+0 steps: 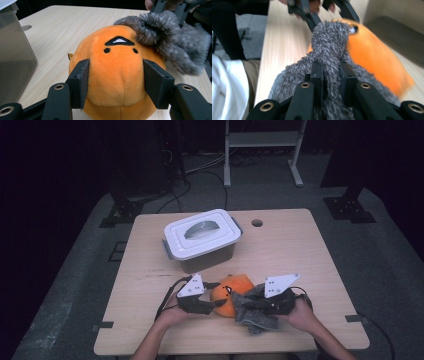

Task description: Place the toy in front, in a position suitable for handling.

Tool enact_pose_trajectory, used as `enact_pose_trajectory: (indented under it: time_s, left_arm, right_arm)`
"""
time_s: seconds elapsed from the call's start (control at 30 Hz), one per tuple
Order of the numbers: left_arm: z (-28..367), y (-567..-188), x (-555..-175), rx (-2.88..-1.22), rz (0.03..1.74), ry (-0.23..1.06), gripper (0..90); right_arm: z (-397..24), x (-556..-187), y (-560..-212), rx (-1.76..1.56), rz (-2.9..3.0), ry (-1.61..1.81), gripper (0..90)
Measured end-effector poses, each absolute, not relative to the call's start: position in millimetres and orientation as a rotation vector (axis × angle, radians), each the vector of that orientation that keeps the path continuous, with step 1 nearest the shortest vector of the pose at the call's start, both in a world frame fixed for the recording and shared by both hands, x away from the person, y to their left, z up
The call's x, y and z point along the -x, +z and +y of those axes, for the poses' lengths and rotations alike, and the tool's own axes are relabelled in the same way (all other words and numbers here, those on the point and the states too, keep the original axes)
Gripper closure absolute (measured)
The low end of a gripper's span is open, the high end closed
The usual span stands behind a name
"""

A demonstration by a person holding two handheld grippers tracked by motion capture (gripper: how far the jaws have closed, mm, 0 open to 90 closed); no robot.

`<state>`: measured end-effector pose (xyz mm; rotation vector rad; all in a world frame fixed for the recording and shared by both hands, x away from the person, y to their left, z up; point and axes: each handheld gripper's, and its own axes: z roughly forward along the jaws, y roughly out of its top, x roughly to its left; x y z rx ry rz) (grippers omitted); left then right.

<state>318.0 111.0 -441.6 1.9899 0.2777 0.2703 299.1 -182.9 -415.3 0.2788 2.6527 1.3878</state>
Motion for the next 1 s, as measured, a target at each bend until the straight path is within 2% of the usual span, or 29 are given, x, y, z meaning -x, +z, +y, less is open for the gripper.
enact_pose_trajectory:
  time_s: [0.17, 0.43, 0.5, 0.57, 0.6, 0.63, 0.77, 0.8, 0.87, 0.93, 1.0]
  left_arm:
    - [104.3, -440.9, -315.1, -2.007, 0.230, 0.288, 41.6]
    - [98.2, -441.5, -309.9, -2.013, 0.164, 0.286, 40.9]
    - [102.0, -442.7, -312.3, -1.999, 0.178, 0.273, 37.2]
    - [105.5, -444.0, -314.5, -1.981, 0.208, 0.250, 29.0]
    - [106.1, -444.8, -315.1, -1.972, 0.219, 0.234, 29.0]
    - [106.1, -445.3, -315.2, -1.970, 0.226, 0.219, 18.7]
    - [102.7, -447.5, -314.3, -1.987, 0.227, 0.221, 17.8]
    - [103.2, -445.9, -313.8, -1.997, 0.215, 0.244, 28.2]
    - [102.8, -444.2, -313.9, -1.992, 0.223, 0.256, 37.3]
    - [99.3, -442.9, -313.4, -1.983, 0.218, 0.249, 42.4]
    - [97.2, -442.4, -312.9, -1.993, 0.205, 0.243, 43.2]
  right_arm:
    - [-206.7, -302.5, -418.8, -0.391, 2.639, 1.413, 76.4]
    - [-189.0, -317.7, -401.2, -0.358, 2.594, 1.458, 76.3]
    - [-187.3, -323.7, -402.2, -0.373, 2.603, 1.469, 76.3]
    - [-188.3, -325.7, -405.3, -0.386, 2.611, 1.465, 76.3]
    - [-189.8, -325.8, -407.1, -0.400, 2.609, 1.475, 76.3]
    - [-194.1, -326.0, -410.3, -0.418, 2.605, 1.495, 76.2]
    - [-198.8, -325.4, -412.2, -0.441, 2.605, 1.497, 76.2]
    - [-199.2, -324.4, -410.1, -0.431, 2.611, 1.478, 76.2]
    - [-196.7, -322.6, -404.2, -0.404, 2.615, 1.485, 76.4]
    - [-188.8, -320.4, -395.9, -0.344, 2.625, 1.484, 76.4]
    - [-182.6, -319.6, -392.3, -0.311, 2.631, 1.474, 76.4]
